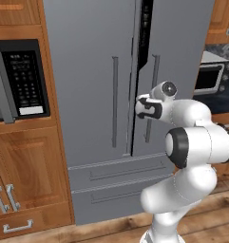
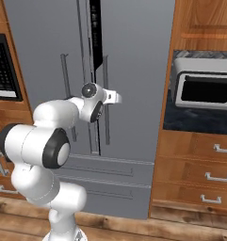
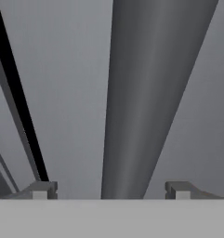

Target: Place one of the steaks on the plate and the other in the bowl. Then place the bowl in the fridge.

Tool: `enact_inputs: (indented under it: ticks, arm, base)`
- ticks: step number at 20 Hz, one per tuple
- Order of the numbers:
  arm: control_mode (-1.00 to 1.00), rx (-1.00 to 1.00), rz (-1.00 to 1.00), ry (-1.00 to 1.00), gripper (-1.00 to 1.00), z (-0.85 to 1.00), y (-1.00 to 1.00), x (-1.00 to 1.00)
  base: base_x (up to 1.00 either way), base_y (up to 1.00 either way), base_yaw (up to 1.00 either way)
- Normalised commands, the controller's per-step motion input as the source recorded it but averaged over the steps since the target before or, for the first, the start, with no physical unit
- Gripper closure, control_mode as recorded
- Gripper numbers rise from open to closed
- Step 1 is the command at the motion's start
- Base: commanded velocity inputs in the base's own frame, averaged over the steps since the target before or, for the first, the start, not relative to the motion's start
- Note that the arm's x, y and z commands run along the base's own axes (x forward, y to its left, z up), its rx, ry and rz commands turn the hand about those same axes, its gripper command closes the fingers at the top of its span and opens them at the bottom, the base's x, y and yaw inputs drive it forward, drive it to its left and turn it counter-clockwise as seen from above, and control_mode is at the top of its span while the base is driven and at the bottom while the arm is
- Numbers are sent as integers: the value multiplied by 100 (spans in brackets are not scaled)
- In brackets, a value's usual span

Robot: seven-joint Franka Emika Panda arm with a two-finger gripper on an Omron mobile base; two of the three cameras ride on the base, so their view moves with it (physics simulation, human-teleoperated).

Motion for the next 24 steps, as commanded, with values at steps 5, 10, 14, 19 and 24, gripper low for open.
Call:
enact_inputs:
  ticks: [5, 10, 14, 19, 24]
  arm:
    - [-100, 0, 0, 0, 100, 0, -4, 21]
    - [-100, 2, 0, 1, 100, 12, -35, -15]
    - [-100, 7, 0, 0, 100, 10, -53, -64]
    - [-100, 12, 0, -1, 100, 18, -70, -88]
    - [-100, 22, 2, -2, 100, 16, -94, -100]
  base:
    - [0, 0, 0]
    - [0, 0, 0]
    - [0, 0, 0]
    - [0, 0, 0]
    - [0, 0, 0]
